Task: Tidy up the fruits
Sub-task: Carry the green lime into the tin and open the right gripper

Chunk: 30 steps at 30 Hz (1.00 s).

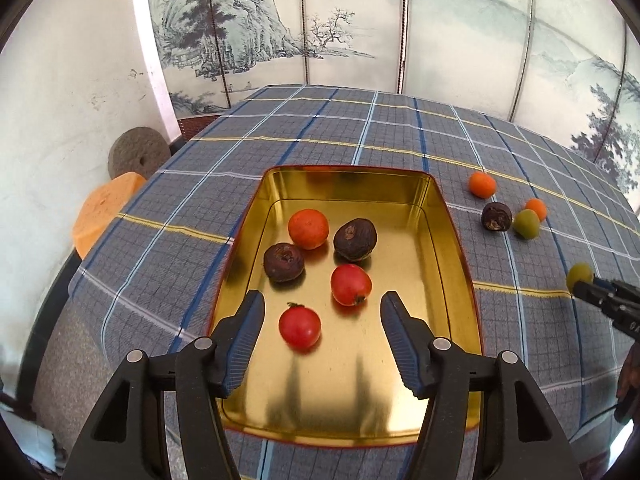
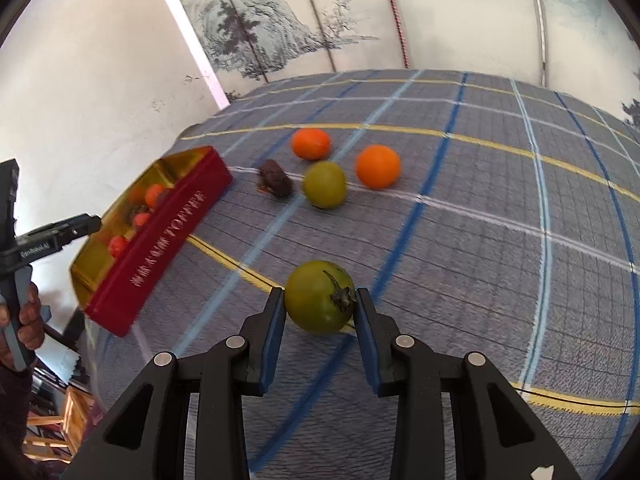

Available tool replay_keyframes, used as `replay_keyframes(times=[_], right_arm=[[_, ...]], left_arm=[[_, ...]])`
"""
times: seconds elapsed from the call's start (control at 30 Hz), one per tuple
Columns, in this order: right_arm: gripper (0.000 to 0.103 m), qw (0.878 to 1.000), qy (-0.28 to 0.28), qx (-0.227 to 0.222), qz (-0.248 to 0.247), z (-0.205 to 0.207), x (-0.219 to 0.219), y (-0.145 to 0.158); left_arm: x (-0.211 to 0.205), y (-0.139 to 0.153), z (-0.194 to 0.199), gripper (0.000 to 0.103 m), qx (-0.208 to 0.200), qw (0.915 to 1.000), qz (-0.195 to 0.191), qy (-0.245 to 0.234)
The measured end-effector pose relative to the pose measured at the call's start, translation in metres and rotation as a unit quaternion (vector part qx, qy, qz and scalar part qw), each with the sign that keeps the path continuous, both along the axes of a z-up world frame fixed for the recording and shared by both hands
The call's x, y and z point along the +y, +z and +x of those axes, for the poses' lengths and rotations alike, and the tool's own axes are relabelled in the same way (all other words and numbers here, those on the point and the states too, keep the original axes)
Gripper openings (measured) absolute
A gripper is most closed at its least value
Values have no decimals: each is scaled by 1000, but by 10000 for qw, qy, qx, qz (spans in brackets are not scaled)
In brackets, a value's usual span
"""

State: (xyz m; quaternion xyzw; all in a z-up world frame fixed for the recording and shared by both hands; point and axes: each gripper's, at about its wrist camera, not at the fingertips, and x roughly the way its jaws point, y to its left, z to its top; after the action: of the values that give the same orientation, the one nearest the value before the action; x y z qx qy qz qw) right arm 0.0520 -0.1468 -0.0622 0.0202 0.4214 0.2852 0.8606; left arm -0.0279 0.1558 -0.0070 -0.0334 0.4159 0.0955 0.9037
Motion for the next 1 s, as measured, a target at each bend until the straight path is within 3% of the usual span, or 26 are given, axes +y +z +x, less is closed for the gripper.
replay_keyframes(times=[0.17, 0.4, 0.7, 0.93, 1.0], right_arm=[[32, 9968, 636, -126, 471, -9, 40, 34], [32, 9833, 1694, -232, 622, -20, 126, 60], [32, 9735, 2265, 3, 316, -23, 198, 38], [35, 9718, 2350, 139, 169, -15, 220, 26], [38, 9713, 2345, 194, 355, -14, 219, 28]], left_arm=[[5, 3, -9, 63, -12, 9999, -47, 127], [25, 3, -26, 75, -44, 9987, 93, 492], [48, -4, -37, 76, 25, 9969, 95, 785], [54, -8, -41, 76, 93, 9966, 37, 824], [55, -9, -43, 76, 119, 9965, 54, 822]])
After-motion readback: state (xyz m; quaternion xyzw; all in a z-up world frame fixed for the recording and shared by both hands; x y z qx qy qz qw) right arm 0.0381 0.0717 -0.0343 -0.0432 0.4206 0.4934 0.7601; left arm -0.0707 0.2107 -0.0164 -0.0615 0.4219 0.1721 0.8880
